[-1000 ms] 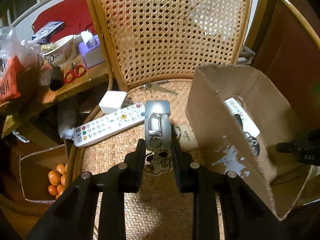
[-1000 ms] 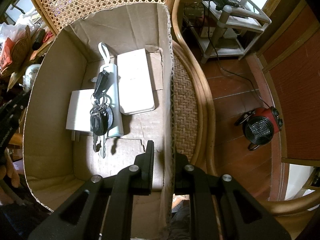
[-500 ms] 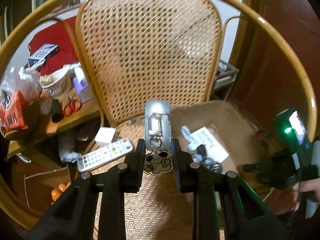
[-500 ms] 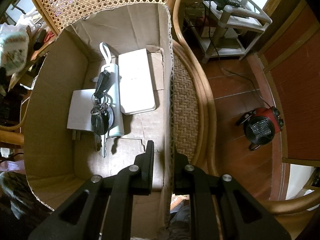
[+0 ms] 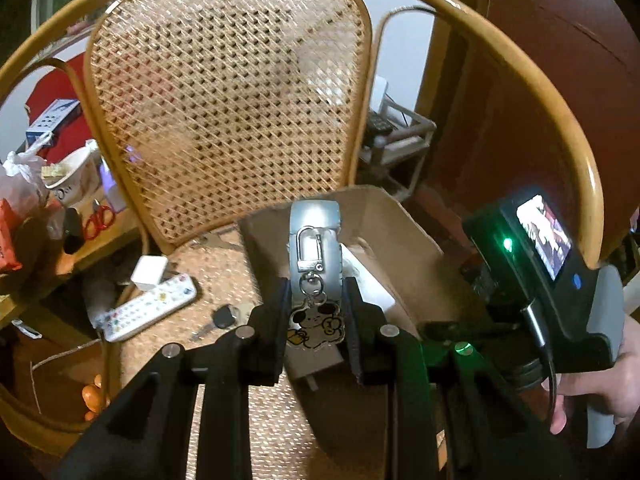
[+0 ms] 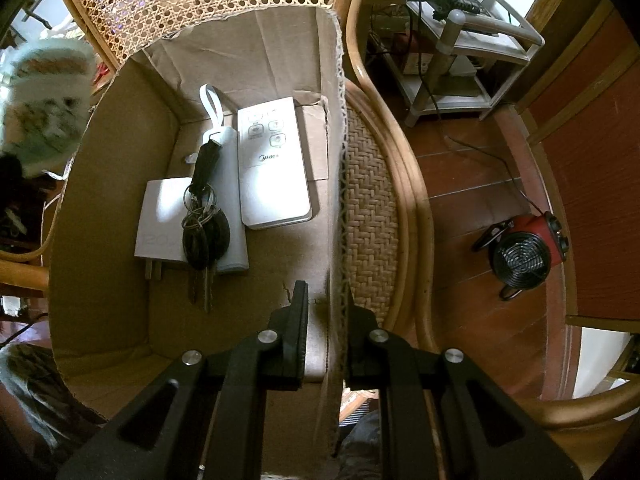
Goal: Organize rigid objects
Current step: 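Carry the cartoon case into the box and open the left tool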
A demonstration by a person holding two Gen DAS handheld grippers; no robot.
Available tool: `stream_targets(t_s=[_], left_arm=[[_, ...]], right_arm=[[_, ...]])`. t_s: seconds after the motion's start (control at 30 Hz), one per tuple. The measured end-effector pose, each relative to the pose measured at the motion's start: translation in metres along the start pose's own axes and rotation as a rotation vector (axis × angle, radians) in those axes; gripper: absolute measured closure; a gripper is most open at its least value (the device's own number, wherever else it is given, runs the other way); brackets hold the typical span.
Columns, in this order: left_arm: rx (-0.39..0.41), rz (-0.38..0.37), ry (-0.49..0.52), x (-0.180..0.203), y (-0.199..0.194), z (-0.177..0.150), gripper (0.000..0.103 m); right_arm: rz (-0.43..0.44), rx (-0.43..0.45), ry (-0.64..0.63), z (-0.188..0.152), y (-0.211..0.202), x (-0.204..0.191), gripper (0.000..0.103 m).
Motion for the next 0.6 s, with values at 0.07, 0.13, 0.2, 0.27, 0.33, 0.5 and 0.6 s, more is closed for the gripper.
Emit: stream_targets(t_s=[0.07,0.13,0.2,0.27,0.33,0.5,0.6], left_arm=[[-0.017,-0.006,0.007,0.006,0.006,-0.003,0.079],[-0.033,-0.006,0.009,0.009,0.012,-0.006,0.079],[-0.039,-0.002,0.005,0.01,0.017,-0.007,0.079],[-0.052,0.023,0.024,0.011,0.02,-0.008,0.072],[-0.06,0.028,0.013,0.006,0.024,-0.009,0.069],[-0.064,0.025,-0.005,0.001,0.025,-0.012,0.055],[-0.058,0.025,-0.014,-0.001,0.023,-0.012,0.055]], right_arm=[[0.002,0.001,-0.001,0.0,0.0,0.0,0.087],[0.002,0.001,-0.004,-0.001,-0.001,-0.001,0.087],[0.003,0.001,-0.006,-0.001,-0.001,0.0,0.087],[0.003,0.001,-0.009,-0.001,-0.001,-0.001,0.087],[0.006,-0.001,-0.01,0.0,-0.001,0.0,0.086],[0.002,-0.006,-0.022,-0.003,-0.001,-0.005,0.086],[0.004,-0.006,-0.027,-0.003,-0.001,-0.005,0.086]])
Point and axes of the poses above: each gripper's, at about its wrist camera, not at the fingertips, and y roughly the way its jaws point, x to its right, z to its top, the point moved 3 cm from there along y, roughly the way its jaws point, and after that the axes turned 7 degrees about y, right-handed, at the moved point
